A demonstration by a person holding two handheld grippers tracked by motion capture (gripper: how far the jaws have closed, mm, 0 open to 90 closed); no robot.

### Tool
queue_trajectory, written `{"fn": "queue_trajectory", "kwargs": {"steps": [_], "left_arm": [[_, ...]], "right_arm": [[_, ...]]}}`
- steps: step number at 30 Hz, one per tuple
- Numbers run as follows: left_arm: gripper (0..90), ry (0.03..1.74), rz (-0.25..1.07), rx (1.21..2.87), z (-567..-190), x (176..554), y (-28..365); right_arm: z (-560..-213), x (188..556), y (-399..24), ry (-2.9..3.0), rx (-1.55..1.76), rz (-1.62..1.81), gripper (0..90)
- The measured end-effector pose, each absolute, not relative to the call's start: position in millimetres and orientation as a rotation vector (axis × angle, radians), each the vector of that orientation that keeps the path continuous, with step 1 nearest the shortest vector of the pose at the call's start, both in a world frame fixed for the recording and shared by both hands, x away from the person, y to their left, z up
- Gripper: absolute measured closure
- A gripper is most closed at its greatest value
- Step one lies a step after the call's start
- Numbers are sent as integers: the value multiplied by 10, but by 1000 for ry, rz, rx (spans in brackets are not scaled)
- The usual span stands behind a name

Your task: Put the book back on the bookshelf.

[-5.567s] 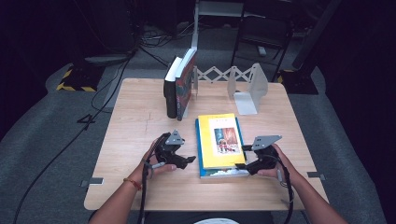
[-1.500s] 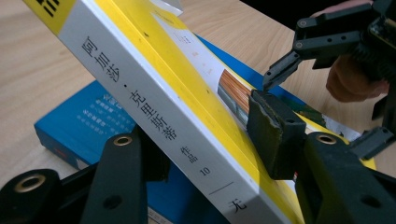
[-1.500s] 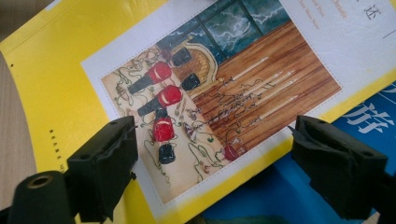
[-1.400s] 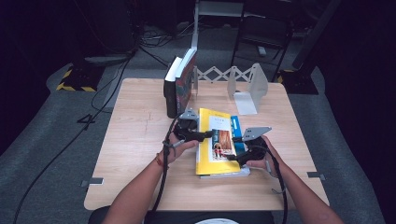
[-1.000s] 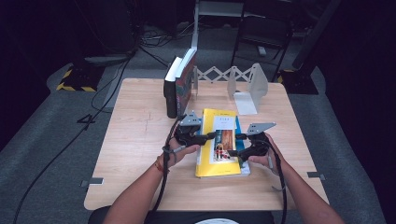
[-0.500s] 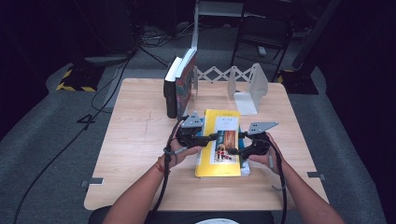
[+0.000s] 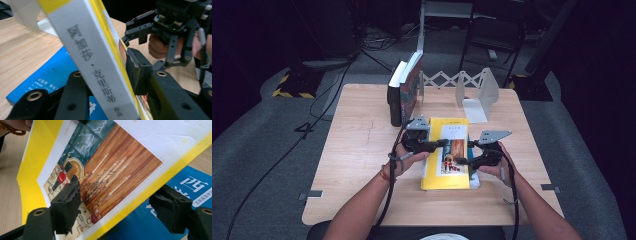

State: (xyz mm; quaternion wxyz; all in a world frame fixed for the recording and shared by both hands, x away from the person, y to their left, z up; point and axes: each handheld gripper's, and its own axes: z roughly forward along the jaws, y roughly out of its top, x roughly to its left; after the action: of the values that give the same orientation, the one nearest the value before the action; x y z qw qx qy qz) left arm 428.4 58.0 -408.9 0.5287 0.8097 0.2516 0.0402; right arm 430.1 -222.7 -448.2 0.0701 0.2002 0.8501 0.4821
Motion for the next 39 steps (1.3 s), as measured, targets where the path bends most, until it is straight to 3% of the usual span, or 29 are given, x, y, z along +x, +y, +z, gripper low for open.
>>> {"fn": "queue_trajectory", "kwargs": {"steps": [9,14,22,32,39], "left_arm": [[699,586,104,1890,-4008,4198,611],[743,588,150,1826,-3868,4121,678],[748,572,196,1832,-3726,4102,664],[749,566,248,1836,-3581,4167,607],[749,594,360,1830,-3481,4260,660]], "right_arm": [[-4385,4187,-2390,2529,597,1357,288],[-4383,4152,-2782,2477,701,1274,283],[-4660,4186,-3364,2421,885,1036,284],[-4825,4297,-3490,2418,1002,1032,271],[-4899,4338,-3504,2434,1029,1067,256]]}}
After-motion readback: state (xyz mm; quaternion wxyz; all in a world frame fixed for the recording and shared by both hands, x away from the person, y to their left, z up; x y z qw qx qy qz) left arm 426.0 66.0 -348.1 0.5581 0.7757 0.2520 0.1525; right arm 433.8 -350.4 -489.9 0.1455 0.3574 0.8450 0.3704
